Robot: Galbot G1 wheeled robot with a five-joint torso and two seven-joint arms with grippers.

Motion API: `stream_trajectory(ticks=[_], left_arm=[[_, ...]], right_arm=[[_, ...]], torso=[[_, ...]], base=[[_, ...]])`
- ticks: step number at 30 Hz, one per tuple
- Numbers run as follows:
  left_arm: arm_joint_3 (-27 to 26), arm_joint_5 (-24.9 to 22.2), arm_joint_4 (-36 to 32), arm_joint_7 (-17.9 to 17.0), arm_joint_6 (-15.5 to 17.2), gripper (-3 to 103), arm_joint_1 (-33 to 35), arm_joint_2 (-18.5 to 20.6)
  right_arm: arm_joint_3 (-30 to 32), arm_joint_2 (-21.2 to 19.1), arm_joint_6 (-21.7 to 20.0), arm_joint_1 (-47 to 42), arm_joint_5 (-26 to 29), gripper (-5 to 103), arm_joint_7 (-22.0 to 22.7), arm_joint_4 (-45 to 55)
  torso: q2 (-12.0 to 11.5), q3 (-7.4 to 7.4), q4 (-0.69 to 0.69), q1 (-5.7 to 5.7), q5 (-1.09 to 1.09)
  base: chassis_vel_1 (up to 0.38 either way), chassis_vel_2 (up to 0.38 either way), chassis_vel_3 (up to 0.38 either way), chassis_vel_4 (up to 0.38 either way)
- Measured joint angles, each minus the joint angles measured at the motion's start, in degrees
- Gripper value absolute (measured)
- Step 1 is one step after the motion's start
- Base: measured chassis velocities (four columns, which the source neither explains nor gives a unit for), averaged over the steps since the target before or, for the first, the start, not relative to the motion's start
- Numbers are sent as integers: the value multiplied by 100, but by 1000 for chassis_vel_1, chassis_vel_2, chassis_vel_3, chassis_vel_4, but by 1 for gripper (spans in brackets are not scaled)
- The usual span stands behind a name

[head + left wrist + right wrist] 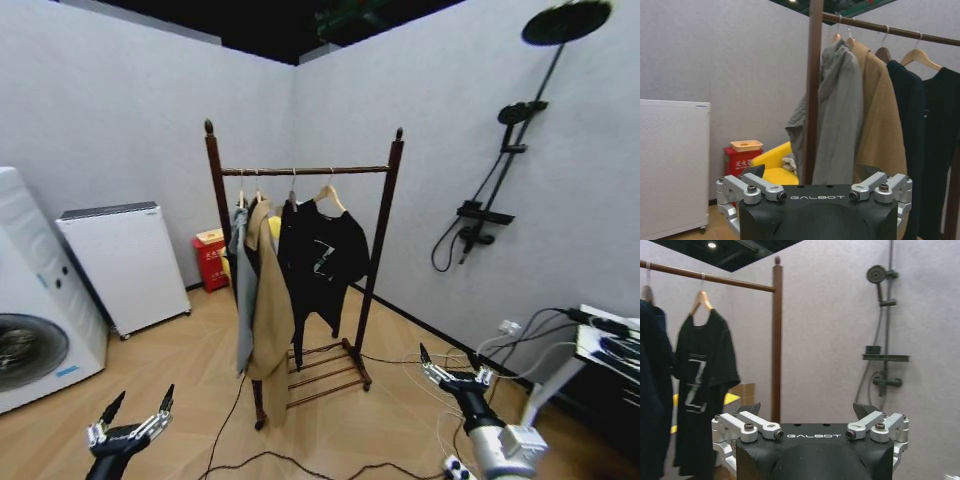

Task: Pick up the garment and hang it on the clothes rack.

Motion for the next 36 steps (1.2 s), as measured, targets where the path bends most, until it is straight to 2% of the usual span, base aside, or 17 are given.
stream_trajectory(ticks=[36], left_arm=[[0,0,0,0,0,100,0,0]], right_arm=[[0,-1,0,2,1,100,-1,-2]], torso=[[0,0,1,0,1]], base=[[-121,-123,-126,-122]])
